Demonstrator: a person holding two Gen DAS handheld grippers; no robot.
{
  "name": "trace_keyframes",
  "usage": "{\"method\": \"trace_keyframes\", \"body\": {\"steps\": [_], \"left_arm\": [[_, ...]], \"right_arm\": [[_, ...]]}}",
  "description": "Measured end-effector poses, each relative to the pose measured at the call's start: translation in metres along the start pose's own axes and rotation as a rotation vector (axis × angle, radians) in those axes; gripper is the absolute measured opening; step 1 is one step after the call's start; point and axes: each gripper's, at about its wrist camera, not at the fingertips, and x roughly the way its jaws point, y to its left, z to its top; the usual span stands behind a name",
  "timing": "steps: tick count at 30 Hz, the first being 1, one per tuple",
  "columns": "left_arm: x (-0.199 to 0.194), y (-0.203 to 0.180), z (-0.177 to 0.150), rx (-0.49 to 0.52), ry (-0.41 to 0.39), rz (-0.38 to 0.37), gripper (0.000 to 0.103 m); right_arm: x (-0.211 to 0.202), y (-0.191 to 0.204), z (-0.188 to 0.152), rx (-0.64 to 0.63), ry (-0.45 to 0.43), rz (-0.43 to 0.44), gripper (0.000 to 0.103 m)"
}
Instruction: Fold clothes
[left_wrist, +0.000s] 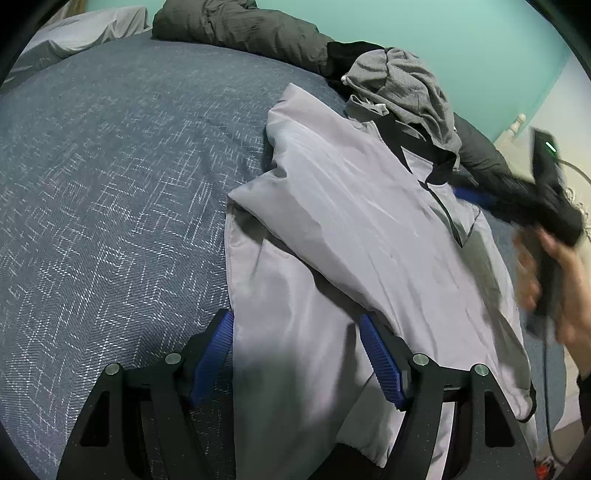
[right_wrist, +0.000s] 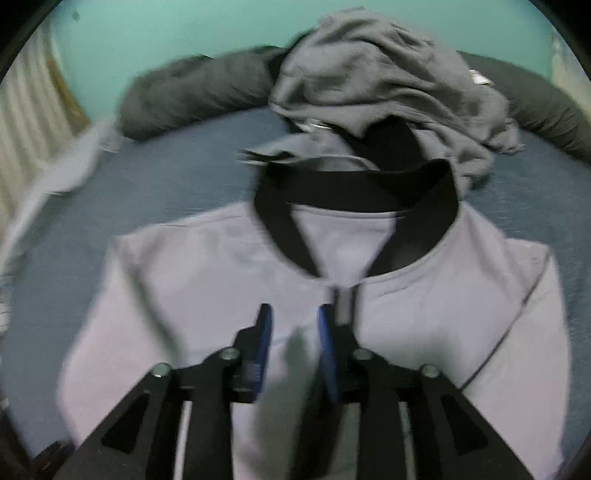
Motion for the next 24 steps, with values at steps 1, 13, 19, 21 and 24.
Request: {"method": "trace_keyframes", "body": {"steps": [1, 13, 19, 21, 24], "left_arm": [[0.0, 0.0, 0.0, -0.001, 0.0, -0.002, 0.074], [-0.003, 0.001, -0.003, -0.004, -0.003, -0.005, 0.074], [-0.004, -0.001, -0.006, 0.011, -0.007, 0.008, 0.074], [-0.005, -0.001, -0.006, 0.016, -0.008, 0.009, 0.074], [-0.004, -0.001, -0.007, 0.023, -0.008, 0.011, 0.074]], "right_arm": [[-0.008, 0.001, -0.006, -0.009, 0.003, 0.02, 0.036], [-0.113, -0.085, -0.136, 0.024, 0.155, 0.002, 0.045], [-0.126, -0.1, -0.178, 0.025, 0.239, 0.008, 0.045], [-0.126, -0.098, -0.185, 0.03, 0.25, 0.033, 0.031], [-0.133, -0.093, -0.193, 0.031, 0.243, 0.048, 0.008]]}}
